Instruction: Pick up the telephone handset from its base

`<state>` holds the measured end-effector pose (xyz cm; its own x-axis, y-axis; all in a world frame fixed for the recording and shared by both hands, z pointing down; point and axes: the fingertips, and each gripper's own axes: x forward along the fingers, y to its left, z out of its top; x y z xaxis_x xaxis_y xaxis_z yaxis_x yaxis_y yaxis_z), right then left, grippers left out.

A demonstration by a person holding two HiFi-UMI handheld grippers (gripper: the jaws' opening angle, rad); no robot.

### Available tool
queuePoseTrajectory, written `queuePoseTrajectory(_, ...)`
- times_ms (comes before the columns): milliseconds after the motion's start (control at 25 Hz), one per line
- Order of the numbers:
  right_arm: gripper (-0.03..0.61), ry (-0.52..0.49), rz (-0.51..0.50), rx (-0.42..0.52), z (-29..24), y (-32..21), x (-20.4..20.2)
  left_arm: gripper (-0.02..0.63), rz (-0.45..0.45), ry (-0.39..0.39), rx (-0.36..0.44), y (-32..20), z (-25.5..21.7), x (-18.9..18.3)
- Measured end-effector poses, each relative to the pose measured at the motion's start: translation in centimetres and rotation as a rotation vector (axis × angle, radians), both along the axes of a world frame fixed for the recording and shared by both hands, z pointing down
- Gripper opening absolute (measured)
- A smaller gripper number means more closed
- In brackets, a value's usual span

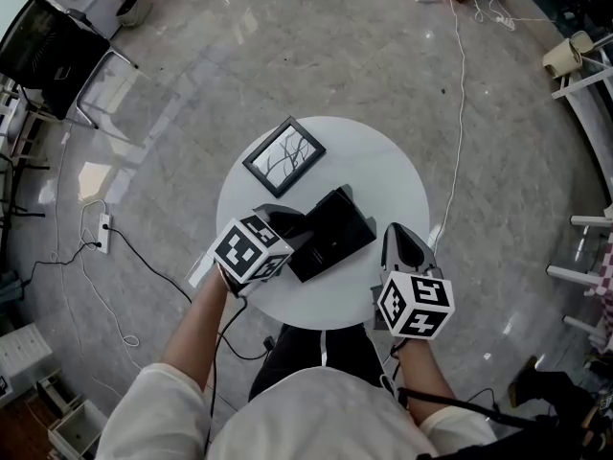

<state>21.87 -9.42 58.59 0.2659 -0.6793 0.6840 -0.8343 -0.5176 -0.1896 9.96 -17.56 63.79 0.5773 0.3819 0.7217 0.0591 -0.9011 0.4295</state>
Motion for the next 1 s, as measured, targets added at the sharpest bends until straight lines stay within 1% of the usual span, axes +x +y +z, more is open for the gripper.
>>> queuePoseTrajectory(40,0.025,-0.002,-0.005,0.000,0.0,0.0,-0.1,0.111,-0.023,0.004,-0.016,-0.2,-0.2,-0.2)
queuePoseTrajectory(120,0.025,-0.008,-0.014,0.001,0.2,-0.1,-0.4,0.098,-0.046,0.001,-0.038,-0.4,-0.2,-0.7)
queuePoseTrajectory(360,0.025,-0.018,-0.044,0.009,0.2,-0.6,-1.6,0.094,-0.054,0.002,-0.035,0.3,-0.4,-1.5)
queuePoseTrajectory(440,0.025,-0.021,-0.049,0.008,0.2,-0.4,-1.7,0.094,-0.042,-0.007,-0.033,0.6,-0.5,-1.4)
queuePoseTrajectory(600,0.025,-0.021,-0.050,0.009,0.2,-0.5,-2.0,0.087,0.031,-0.005,-0.056,2.2,-1.2,-1.3)
queuePoseTrajectory(800,0.024,-0.021,-0.045,0.011,0.1,-0.5,-1.9,0.084,0.027,-0.025,0.052,3.1,-1.3,-1.1)
queuePoseTrajectory(1000,0.025,-0.020,-0.038,0.018,0.1,-0.3,-1.8,0.084,0.078,-0.050,0.105,4.2,-1.2,-0.8)
